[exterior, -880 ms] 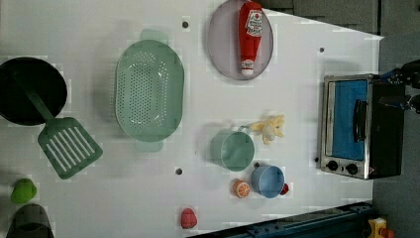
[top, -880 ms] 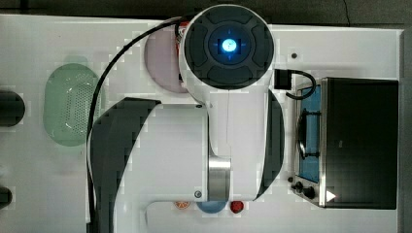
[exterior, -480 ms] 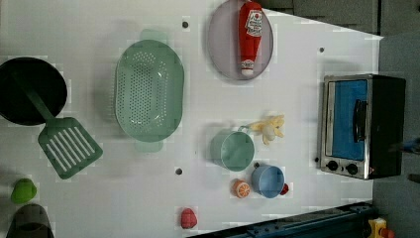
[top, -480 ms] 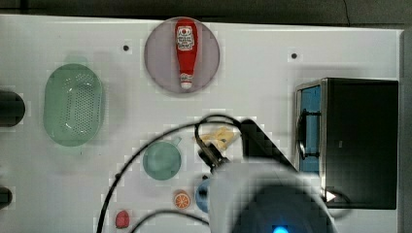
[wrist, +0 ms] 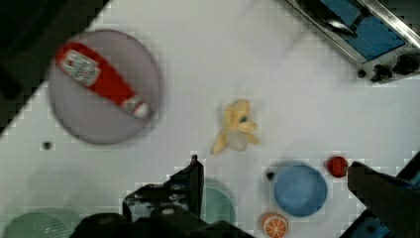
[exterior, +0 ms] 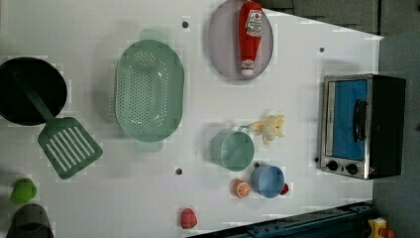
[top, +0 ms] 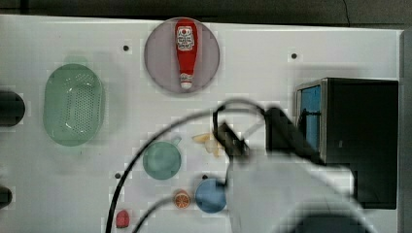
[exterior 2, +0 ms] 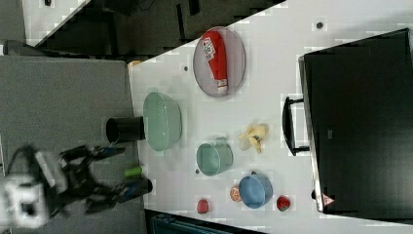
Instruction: Pick banana from table and place on oven.
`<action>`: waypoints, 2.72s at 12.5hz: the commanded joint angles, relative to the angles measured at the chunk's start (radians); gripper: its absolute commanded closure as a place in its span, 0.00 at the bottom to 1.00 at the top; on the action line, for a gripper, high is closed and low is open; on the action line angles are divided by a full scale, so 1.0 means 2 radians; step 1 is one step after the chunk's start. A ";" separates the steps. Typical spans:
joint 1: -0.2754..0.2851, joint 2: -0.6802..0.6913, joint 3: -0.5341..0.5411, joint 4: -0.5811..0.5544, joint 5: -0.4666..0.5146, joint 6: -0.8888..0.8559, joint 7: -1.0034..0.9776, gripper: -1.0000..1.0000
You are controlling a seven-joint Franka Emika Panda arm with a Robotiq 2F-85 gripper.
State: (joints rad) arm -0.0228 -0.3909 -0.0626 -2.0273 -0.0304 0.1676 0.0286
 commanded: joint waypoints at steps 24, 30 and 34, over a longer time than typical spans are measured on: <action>0.006 0.374 0.012 -0.209 0.005 0.539 -0.006 0.64; 0.006 0.300 0.013 -0.209 0.005 0.516 -0.004 0.71; 0.005 0.156 0.012 -0.162 0.005 0.305 -0.004 0.71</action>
State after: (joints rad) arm -0.0015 -0.0020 -0.0414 -2.4258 -0.0127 0.8208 0.0205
